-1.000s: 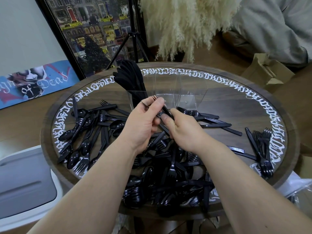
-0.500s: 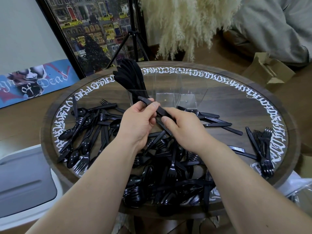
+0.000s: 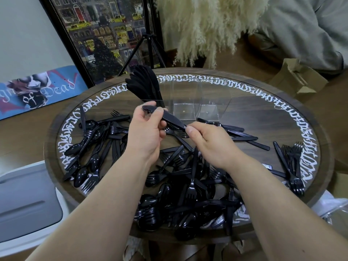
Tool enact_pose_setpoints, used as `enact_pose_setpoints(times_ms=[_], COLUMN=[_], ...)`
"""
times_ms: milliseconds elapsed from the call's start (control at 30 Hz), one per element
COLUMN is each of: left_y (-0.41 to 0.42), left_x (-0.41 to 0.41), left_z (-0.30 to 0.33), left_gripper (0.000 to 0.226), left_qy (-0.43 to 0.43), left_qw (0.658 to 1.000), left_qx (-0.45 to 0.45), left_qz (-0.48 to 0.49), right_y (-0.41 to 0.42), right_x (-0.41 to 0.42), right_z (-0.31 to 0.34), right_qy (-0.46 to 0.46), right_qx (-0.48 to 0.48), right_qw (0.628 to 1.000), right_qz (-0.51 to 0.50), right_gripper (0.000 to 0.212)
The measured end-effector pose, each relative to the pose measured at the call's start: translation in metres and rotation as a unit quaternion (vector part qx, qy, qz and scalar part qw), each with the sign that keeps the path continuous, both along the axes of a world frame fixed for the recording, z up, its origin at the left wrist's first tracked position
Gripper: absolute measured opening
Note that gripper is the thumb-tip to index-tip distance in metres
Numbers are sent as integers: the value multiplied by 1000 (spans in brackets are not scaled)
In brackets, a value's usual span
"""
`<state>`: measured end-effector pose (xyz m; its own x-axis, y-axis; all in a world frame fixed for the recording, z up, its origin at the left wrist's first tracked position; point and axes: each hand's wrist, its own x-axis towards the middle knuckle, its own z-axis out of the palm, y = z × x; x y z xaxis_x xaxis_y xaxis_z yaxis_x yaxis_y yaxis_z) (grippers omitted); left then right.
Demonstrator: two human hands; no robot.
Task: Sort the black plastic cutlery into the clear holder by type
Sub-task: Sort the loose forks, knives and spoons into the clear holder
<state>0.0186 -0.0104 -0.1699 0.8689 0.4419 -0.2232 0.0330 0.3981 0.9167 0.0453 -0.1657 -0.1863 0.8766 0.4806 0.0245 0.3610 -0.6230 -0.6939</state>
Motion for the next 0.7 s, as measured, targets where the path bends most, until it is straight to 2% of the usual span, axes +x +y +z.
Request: enact_pose_setpoints(times_ms=[67, 200, 367, 533, 600, 700], left_y=[0, 0, -2, -2, -1, 1], left_x=[0, 0, 2, 0, 1, -2], left_z=[-2, -5, -8, -8, -6, -4], left_gripper=[22, 14, 20, 17, 14, 7], left_qy=[-13, -3, 27, 36, 40, 35], left_qw=[999, 995, 993, 988, 992, 998], left_qx=[46, 103, 113, 143, 118, 30], left_qz=[19, 7, -22, -46, -30, -50], right_y=[1, 4, 8, 9, 10, 12], right_x=[-1, -1, -2, -3, -4, -5], right_z=[0, -1, -1, 0, 1, 3], right_qy=[-6, -17, -59, -86, -96, -97], right_qx=[-3, -18, -71, -95, -92, -84], right_qw=[1000, 1000, 996, 992, 991, 991], right_qz=[4, 5, 13, 22, 23, 24], right_gripper=[39, 37, 40, 38, 38, 34])
